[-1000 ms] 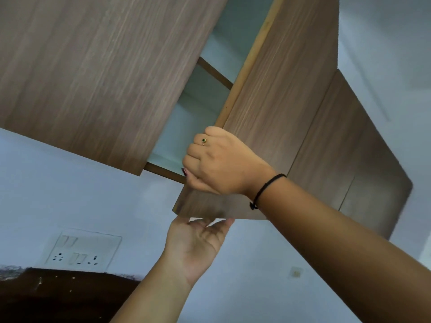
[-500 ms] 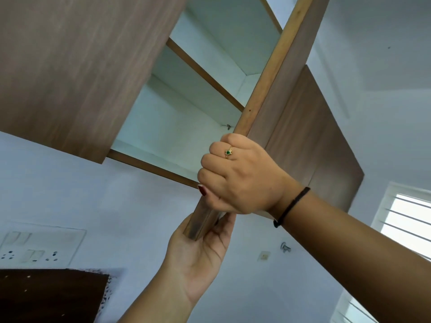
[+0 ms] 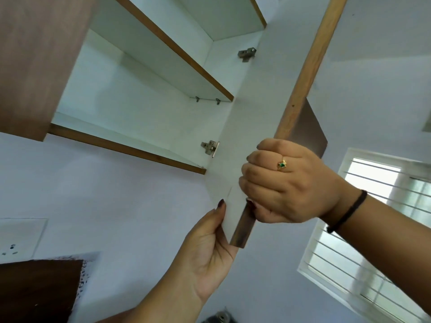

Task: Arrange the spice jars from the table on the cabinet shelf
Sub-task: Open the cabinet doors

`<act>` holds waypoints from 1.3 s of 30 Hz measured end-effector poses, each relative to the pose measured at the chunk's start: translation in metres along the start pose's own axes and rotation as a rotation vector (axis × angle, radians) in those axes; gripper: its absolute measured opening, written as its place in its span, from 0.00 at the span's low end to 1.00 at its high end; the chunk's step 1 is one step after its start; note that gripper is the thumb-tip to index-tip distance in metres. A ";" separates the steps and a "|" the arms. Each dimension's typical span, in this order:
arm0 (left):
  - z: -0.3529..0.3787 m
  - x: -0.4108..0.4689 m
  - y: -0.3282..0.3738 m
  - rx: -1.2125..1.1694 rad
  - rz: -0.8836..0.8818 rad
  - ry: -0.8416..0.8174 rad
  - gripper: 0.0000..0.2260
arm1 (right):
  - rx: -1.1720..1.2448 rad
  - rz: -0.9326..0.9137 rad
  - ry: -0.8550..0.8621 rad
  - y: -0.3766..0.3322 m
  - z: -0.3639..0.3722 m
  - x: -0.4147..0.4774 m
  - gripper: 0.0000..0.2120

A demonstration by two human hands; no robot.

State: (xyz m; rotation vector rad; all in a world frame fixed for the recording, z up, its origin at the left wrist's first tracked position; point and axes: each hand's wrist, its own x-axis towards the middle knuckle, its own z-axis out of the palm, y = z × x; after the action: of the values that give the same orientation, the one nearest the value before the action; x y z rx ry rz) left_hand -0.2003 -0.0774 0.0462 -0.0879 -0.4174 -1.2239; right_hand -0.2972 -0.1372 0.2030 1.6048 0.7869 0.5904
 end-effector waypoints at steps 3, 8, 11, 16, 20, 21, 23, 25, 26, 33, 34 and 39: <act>-0.001 0.009 -0.022 0.061 -0.021 0.003 0.16 | -0.005 -0.010 -0.097 -0.002 -0.015 -0.028 0.14; -0.003 0.027 -0.057 0.097 -0.041 0.008 0.19 | -0.046 0.055 -0.245 -0.010 -0.036 -0.073 0.15; -0.007 0.040 -0.075 0.140 -0.064 -0.003 0.20 | -0.049 0.100 -0.332 -0.016 -0.046 -0.098 0.16; -0.016 0.064 -0.103 0.254 -0.119 -0.026 0.19 | -0.056 0.178 -0.515 -0.026 -0.058 -0.144 0.20; -0.020 0.090 -0.132 0.303 -0.119 -0.013 0.17 | -0.032 0.264 -0.700 -0.034 -0.060 -0.182 0.24; -0.020 0.097 -0.140 0.313 -0.120 -0.005 0.17 | -0.026 0.285 -0.752 -0.036 -0.061 -0.191 0.25; -0.023 0.112 -0.154 0.328 -0.109 0.019 0.16 | -0.005 0.329 -0.859 -0.038 -0.060 -0.208 0.26; -0.025 0.128 -0.168 0.342 -0.092 0.050 0.17 | 0.023 0.380 -0.959 -0.041 -0.059 -0.224 0.27; -0.026 0.135 -0.174 0.349 -0.083 0.061 0.17 | 0.035 0.400 -1.003 -0.042 -0.058 -0.231 0.28; -0.038 0.163 -0.195 0.360 0.003 0.027 0.18 | 0.079 0.462 -1.117 -0.046 -0.048 -0.260 0.30; -0.039 0.162 -0.195 0.364 0.012 0.024 0.18 | 0.079 0.468 -1.103 -0.047 -0.047 -0.261 0.30; -0.033 0.153 -0.185 0.524 -0.011 0.038 0.12 | 0.100 0.601 -0.836 -0.061 -0.037 -0.257 0.28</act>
State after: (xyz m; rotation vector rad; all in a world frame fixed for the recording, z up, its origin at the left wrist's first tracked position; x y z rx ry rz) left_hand -0.3210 -0.2880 0.0420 0.3856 -0.6927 -1.0910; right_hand -0.5003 -0.3046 0.1622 1.9615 -0.3029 0.2328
